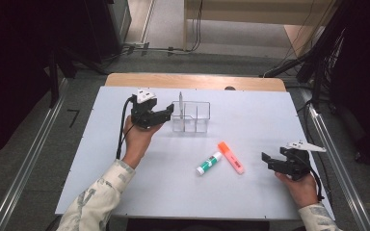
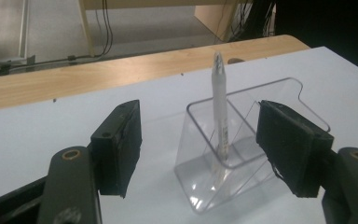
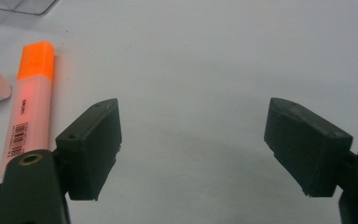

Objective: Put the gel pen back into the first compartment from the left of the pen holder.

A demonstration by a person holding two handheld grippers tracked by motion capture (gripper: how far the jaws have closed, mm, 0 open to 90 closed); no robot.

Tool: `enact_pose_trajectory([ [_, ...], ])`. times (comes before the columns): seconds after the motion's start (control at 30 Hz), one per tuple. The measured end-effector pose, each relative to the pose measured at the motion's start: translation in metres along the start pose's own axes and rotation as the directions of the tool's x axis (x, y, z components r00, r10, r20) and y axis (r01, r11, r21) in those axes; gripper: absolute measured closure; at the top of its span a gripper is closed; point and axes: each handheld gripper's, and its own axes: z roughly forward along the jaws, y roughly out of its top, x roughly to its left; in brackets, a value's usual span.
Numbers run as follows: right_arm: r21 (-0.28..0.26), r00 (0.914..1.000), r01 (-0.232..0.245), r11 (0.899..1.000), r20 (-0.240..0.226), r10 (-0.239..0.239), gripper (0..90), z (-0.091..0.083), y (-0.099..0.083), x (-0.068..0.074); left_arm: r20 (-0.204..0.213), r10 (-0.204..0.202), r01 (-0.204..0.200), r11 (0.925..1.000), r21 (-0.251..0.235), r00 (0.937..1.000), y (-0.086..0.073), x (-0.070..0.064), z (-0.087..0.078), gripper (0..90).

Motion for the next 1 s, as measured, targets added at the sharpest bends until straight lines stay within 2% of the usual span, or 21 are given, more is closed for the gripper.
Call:
enact_pose_trajectory([
  [0.1, 0.000, 1.0000, 0.003, 1.000, 0.000, -0.003, 17.6, 0.000, 0.000, 0.000, 0.000, -0.013, 0.013, 0.9999, 0.006, 0.9999, -0.008, 0.003, -0.005, 31.2],
  [0.3, 0.000, 1.0000, 0.002, 1.000, -0.001, -0.002, 17.6, 0.000, 0.000, 0.000, -0.012, -0.010, 0.011, 0.9995, 0.030, 0.9999, -0.028, 0.008, -0.012, 31.2],
  [0.4, -0.001, 1.0000, 0.004, 1.000, -0.002, -0.004, 17.6, 0.000, 0.000, 0.001, -0.023, -0.014, 0.015, 0.9991, 0.039, 0.9996, -0.033, 0.011, -0.015, 30.6],
  [0.5, -0.003, 1.0000, 0.004, 1.000, -0.002, -0.004, 17.6, 0.000, 0.000, 0.001, -0.046, 0.007, -0.005, 0.9983, 0.058, 0.9989, -0.038, 0.012, -0.018, 27.6],
  [0.63, -0.002, 1.0000, 0.005, 1.000, -0.005, -0.005, 17.6, 0.000, 0.000, 0.001, -0.029, 0.000, 0.002, 0.9974, 0.072, 0.9996, -0.045, 0.013, -0.022, 26.6],
  [0.73, -0.002, 1.0000, 0.004, 1.000, -0.007, -0.004, 17.6, 0.000, 0.000, 0.001, -0.024, -0.012, 0.013, 0.9975, 0.069, 0.9996, -0.050, 0.015, -0.027, 26.0],
  [1.0, -0.003, 1.0000, 0.000, 1.000, -0.008, 0.000, 17.6, -0.001, 0.000, 0.001, -0.044, -0.031, 0.033, 0.9979, 0.056, 0.9985, -0.066, 0.022, -0.044, 23.9],
])
